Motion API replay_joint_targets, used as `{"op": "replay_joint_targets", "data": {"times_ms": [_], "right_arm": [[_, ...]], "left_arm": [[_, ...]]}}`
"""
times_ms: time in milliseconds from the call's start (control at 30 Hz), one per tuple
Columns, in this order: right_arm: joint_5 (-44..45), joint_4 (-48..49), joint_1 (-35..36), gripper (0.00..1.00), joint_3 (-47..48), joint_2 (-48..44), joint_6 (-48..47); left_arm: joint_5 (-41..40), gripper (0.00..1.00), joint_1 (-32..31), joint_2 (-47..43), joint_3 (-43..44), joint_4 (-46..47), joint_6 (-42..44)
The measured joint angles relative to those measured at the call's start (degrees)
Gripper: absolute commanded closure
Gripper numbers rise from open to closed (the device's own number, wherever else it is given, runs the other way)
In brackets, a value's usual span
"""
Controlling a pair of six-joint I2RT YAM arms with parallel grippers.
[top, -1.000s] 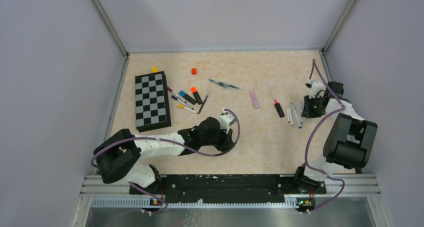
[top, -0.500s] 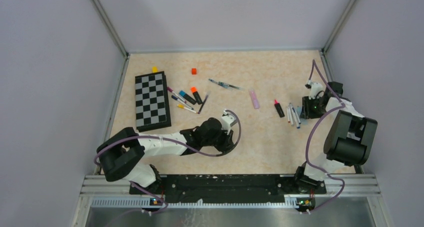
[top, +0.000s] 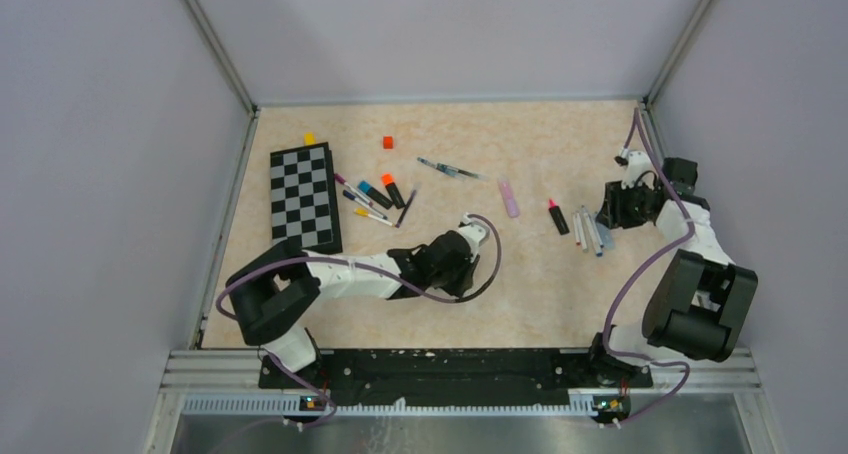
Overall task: Open the pen caps
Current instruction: Place the pen cap at the center of the board.
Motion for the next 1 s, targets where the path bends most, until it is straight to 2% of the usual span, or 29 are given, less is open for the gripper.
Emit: {"op": "replay_joint_targets", "data": {"times_ms": [167,367,700,800,867,967,1000], "right_arm": [[-2.6,-0.1,0.0,0.58,0.0,-1.2,0.0],[-4.7,-0.3,0.0,0.58,-0.1,-2.3,0.0],[-8.0,-0.5,0.0,0.58,-0.1,-5.3,-0.3],[-9.4,-1.1,0.0,0.58,-0.1,-6.0,-0.7],[-10.3,-1.3,0.0,0.58,-0.1,-6.7,-1.1],[-12.0,-1.5,0.0,0.58,-0.2,-8.0,-1.8],[-12.5,-1.5,0.0,0.58,-0.2,-8.4,-1.9]], "left_arm": [[-5.3,0.83,-0.3,4.4,5.5,-7.8,-0.5],[-8.1,0.65,-0.3,7.0,9.7,-14.0,-0.5],[-9.5,0.58,-0.3,6.9,12.4,-17.9,-0.2],[-10.7,0.53,-0.3,6.1,12.7,-18.2,0.4],[-12.1,0.44,-0.3,4.9,12.7,-18.3,1.1],[-14.8,0.2,-0.3,2.1,12.7,-18.1,2.7],[-15.8,0.08,-0.1,0.8,12.6,-17.9,3.2]]}}
